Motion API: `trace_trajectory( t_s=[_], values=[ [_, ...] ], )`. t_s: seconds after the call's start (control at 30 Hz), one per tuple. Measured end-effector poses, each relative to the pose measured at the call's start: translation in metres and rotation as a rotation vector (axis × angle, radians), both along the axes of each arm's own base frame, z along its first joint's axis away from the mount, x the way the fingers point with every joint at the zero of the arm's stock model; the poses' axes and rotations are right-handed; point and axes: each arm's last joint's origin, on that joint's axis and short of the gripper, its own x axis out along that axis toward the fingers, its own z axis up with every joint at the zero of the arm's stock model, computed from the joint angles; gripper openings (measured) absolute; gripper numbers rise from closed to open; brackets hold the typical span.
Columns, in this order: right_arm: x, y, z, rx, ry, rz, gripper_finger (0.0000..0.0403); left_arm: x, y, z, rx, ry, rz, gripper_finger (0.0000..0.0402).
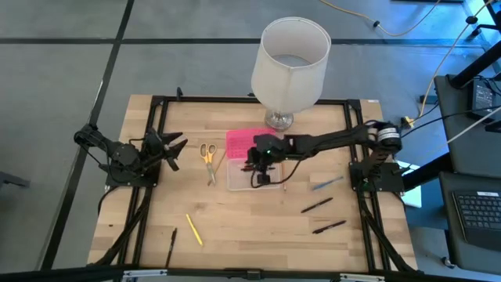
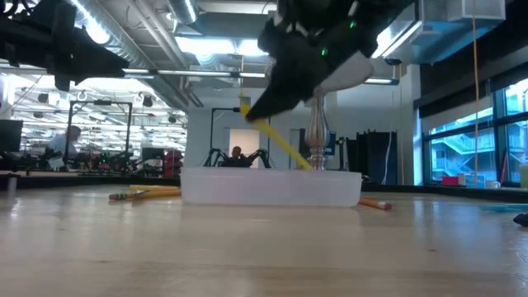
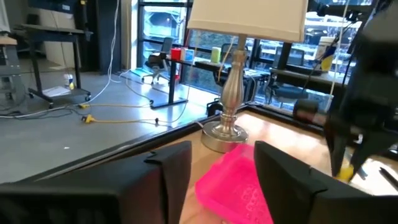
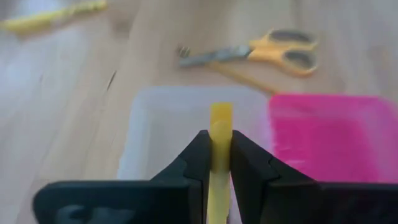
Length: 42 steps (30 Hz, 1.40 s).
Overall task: Pick & place school supplies into a supply box
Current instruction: Put the right yellow pen into the supply box
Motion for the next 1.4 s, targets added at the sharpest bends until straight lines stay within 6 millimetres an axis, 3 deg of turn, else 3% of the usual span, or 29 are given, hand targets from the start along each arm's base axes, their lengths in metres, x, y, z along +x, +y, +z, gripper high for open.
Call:
trace_trajectory(
  t_s=[0.2, 0.37, 0.97, 1.23, 1.4],
  values=[
    [0.006, 0.010, -0.024, 0.032, 0.064, 0.047, 0.0051, 0.000, 0.000, 0.000, -0.030, -0.024, -0.001, 0.0184],
    [0.006, 0.012, -0.026, 0.034, 0.072, 0.054, 0.0052, 0.001, -0.001, 0.000, -0.104, -0.080, -0.029, 0.0181],
    [-0.002, 0.011, -0.039, 0.009, 0.104, 0.027, 0.0052, 0.004, -0.007, 0.000, -0.029, -0.013, -0.272, 0.0178],
    [0.000, 0.011, -0.067, 0.030, 0.164, 0.012, 0.0052, 0.011, -0.012, -0.004, 0.043, 0.082, -0.349, 0.0175],
    [0.001, 0.011, -0.070, 0.032, 0.168, 0.010, 0.0060, 0.017, -0.015, -0.001, 0.059, 0.117, -0.359, 0.0173]
  ],
)
